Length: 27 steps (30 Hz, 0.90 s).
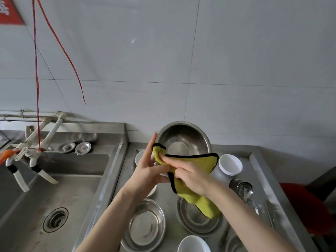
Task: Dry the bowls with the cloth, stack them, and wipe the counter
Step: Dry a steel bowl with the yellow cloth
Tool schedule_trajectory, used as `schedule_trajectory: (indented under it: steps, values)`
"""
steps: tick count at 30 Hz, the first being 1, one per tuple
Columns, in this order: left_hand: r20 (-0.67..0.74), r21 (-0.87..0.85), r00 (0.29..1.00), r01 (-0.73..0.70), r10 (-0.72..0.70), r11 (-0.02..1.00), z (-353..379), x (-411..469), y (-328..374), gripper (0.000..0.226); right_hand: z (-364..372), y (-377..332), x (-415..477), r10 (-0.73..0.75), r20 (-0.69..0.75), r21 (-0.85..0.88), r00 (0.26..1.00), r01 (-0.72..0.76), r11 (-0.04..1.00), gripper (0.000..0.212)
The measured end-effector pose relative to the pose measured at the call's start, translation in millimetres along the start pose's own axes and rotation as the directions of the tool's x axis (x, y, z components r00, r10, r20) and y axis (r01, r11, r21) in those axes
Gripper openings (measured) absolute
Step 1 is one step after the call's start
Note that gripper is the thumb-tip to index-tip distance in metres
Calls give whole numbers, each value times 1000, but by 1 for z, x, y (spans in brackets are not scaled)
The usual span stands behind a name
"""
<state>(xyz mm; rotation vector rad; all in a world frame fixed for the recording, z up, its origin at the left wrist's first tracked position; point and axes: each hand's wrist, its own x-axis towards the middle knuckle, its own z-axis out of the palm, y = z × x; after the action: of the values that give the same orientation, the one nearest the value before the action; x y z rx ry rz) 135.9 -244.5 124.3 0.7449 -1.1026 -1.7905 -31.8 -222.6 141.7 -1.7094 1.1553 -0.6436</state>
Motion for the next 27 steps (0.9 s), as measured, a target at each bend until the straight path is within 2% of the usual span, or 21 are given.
schedule_trajectory:
  steps: [2,5,12,15,19,21,24,27]
  values:
    - [-12,-53,1000,26,-27,998,0,0,5,76,2,1,-2,-2,-10,-109,1000,1,994,53]
    - [-122,-14,992,5,-7,1000,5,2,7,56,6,0,-7,-79,26,-269,997,83,960,54]
    - [-252,20,966,-52,55,998,1,1,4,53,8,16,-22,-262,20,-607,965,220,764,51]
    - [-280,18,960,-18,22,1000,-3,-2,0,58,7,28,-27,-243,-25,-768,970,137,625,46]
    - [-256,29,967,10,-2,1000,1,-5,-2,59,1,43,-18,-163,-175,-876,971,-78,475,75]
    - [-219,25,975,31,-25,999,6,-7,-2,59,-5,46,-11,-131,-234,-876,963,-150,458,85]
    - [-156,19,986,63,-59,998,11,-9,-2,58,-9,40,0,-152,-312,-862,938,-212,460,85]
    - [-109,23,991,76,-73,997,13,-9,-2,57,-3,26,11,-168,-310,-830,936,-181,527,86]
